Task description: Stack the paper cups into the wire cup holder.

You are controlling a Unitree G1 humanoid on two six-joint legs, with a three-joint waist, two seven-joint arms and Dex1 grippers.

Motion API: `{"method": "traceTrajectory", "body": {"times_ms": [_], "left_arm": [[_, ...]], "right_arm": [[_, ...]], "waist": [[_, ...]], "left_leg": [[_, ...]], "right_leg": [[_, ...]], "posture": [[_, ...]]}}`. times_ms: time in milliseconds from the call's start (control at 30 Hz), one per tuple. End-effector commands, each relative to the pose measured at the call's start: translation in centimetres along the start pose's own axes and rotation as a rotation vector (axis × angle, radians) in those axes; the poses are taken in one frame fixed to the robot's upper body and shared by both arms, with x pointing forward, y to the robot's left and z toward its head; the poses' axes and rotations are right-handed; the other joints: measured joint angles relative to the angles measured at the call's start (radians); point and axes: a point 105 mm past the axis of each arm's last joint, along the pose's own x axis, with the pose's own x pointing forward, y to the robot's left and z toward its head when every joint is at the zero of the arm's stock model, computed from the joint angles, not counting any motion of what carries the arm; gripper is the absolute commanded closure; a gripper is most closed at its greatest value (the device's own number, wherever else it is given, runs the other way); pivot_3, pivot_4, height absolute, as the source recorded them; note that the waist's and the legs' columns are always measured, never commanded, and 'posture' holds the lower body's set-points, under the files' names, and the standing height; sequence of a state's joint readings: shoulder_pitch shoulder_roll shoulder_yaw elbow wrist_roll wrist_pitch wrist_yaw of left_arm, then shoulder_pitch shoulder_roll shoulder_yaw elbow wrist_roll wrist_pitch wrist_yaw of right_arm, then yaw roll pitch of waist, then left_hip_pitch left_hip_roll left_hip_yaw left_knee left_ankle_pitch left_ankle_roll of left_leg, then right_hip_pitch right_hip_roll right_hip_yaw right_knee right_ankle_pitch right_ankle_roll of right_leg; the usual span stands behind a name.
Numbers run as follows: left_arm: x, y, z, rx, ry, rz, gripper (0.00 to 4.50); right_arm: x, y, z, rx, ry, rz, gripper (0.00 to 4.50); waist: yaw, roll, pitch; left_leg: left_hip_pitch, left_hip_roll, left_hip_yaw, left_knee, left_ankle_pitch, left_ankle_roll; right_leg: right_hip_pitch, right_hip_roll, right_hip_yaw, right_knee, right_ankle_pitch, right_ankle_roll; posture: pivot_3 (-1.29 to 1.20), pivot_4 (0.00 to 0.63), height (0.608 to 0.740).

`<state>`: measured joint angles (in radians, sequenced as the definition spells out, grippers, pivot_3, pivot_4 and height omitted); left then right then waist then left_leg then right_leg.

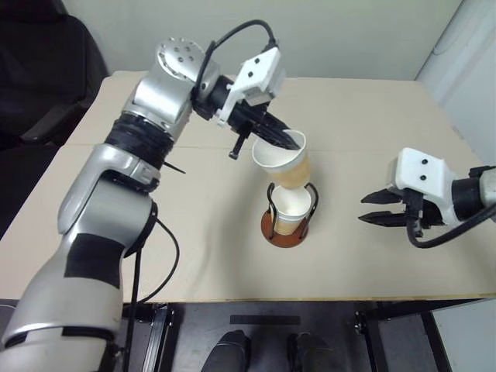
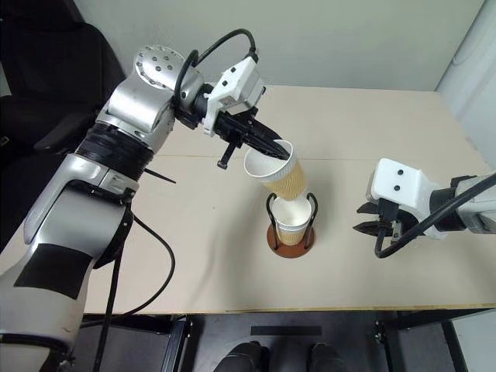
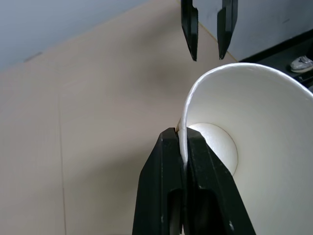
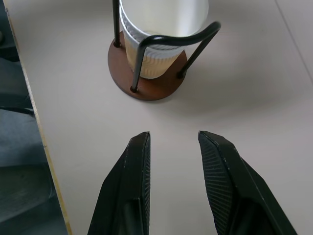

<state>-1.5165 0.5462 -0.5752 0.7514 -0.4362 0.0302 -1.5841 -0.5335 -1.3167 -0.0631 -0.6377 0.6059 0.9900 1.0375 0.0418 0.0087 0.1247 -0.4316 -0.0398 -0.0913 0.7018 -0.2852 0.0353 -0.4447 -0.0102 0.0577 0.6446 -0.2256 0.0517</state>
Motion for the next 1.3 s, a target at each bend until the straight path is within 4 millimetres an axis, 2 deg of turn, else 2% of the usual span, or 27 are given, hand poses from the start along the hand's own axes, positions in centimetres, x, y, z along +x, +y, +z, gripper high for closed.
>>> {"method": "traceTrajectory", "body": {"times_ms": [33,367,833,1133,1300], "left_arm": [[0.0,-0.1,1.3,0.049,-0.023,-0.035,4.49],[1.1,-0.9,0.8,0.038,-0.018,-0.091,4.49],[2.0,-1.6,0.1,0.039,-0.002,-0.141,4.49],[2.5,-1.6,-0.5,0.048,0.035,-0.156,4.49],[2.7,-1.4,-1.5,0.059,0.092,-0.159,4.49]], "right_arm": [[-1.0,-0.3,0.7,-0.033,-0.008,-0.048,3.01],[-1.8,-0.9,1.4,-0.041,-0.035,-0.077,3.01],[-6.0,-2.5,4.7,-0.076,-0.109,-0.145,3.01],[-6.5,-2.7,5.3,-0.085,-0.117,-0.169,3.01],[-6.4,-2.8,5.2,-0.081,-0.113,-0.175,3.01]], "waist": [[0.000,0.000,0.000],[0.003,0.000,0.000],[0.009,0.000,0.000],[0.011,0.000,0.000],[0.012,0.000,0.000]], "left_leg": [[0.000,0.000,0.001,0.000,0.000,0.000],[0.000,0.000,0.001,0.001,0.000,0.000],[0.000,0.000,0.001,0.003,0.000,0.001],[0.000,0.000,0.001,0.004,0.000,0.001],[0.000,-0.001,0.001,0.005,-0.001,0.001]], "right_leg": [[0.000,0.001,0.000,0.000,0.000,0.000],[0.000,0.000,0.000,0.000,0.000,0.001],[0.000,0.000,0.000,0.000,0.000,0.001],[0.000,-0.001,0.000,0.001,0.000,0.001],[0.000,0.000,0.000,0.001,0.000,0.001]], "posture": [[0.00,0.150,0.740],[0.00,0.150,0.740],[0.00,0.150,0.740],[0.00,0.150,0.740],[0.00,0.150,0.740]]}}
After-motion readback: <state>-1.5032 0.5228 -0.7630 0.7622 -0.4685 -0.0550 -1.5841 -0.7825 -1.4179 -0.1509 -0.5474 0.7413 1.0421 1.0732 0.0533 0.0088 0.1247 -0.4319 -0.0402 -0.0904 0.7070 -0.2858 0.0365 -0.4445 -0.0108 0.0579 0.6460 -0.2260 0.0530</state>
